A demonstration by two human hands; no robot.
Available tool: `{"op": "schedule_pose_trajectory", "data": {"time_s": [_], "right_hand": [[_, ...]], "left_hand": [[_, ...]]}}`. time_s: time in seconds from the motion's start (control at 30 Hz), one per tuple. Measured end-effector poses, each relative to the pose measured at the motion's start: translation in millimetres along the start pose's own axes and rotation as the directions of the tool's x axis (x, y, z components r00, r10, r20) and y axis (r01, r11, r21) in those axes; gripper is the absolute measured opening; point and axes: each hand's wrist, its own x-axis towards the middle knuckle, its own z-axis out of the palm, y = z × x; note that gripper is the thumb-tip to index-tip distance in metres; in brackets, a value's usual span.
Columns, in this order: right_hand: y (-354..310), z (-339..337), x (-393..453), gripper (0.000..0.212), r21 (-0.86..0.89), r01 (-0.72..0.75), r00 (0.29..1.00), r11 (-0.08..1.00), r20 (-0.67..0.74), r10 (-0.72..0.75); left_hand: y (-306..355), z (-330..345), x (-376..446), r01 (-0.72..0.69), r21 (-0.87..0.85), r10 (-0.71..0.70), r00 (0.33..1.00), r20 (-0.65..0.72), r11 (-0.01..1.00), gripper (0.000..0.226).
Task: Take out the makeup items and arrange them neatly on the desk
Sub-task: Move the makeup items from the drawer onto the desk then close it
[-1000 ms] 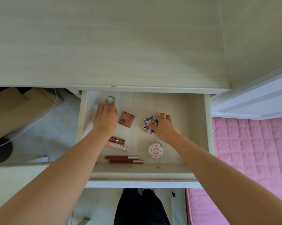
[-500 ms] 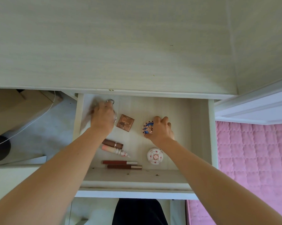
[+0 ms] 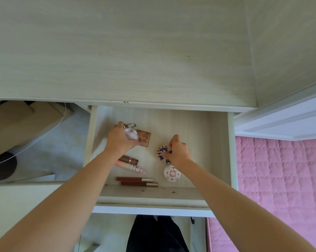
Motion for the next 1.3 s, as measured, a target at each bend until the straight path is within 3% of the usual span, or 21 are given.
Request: {"op": "schedule_pose_trajectory", "data": {"time_s": [0.1,0.23,0.33,0.43,0.57,0.77,0.9,1.0,1.13,1.3], "right_hand": [[1,-6,-13,0.034,0.083,0.028,0.999,0.996,-0.017,-0.027],[-3,-22,-37,0.032,0.221,0.030,1.000,0.975,-0.017,-0.027],[-10,-37,-57,0.033,0.321,0.033,0.999,0.946,-0.024,-0.026],[-21,-53,-77,0.034,0.427,0.042,0.999,0.903,-0.039,-0.028],[-42,-74,-98,0.029,0.584,0.075,0.997,0.808,-0.059,-0.049],[-87,-97,-109,0.026,0.736,0.151,0.989,0.659,-0.118,-0.095],[-129,-106,-100,0.027,0.814,0.211,0.977,0.542,-0.196,-0.086],[-164,-109,-87,0.026,0.839,0.235,0.969,0.491,-0.242,-0.050],[-210,-111,-60,0.017,0.836,0.276,0.947,0.475,-0.322,0.017],[-256,-113,-21,0.015,0.763,0.342,0.909,0.548,-0.416,0.012]], "left_hand": [[5,-8,-18,0.170,-0.328,-0.157,0.985,0.066,0.929,0.064],[13,-24,-53,0.353,-0.626,-0.227,0.934,0.275,0.695,0.068],[19,-40,-78,0.386,-0.744,-0.188,0.921,0.341,0.546,0.053],[25,-57,-96,0.402,-0.818,-0.181,0.915,0.360,0.411,0.066],[37,-80,-109,0.414,-0.868,-0.287,0.897,0.337,0.275,0.039],[46,-117,-107,0.203,-0.871,-0.233,0.967,0.106,0.447,0.015],[50,-149,-85,0.047,-0.821,-0.197,0.977,-0.081,0.569,0.027],[51,-174,-60,-0.056,-0.802,-0.146,0.974,-0.176,0.594,0.022],[50,-207,-18,-0.146,-0.722,-0.066,0.964,-0.256,0.676,0.022],[44,-230,40,-0.212,-0.626,0.025,0.956,-0.294,0.751,0.025]]}}
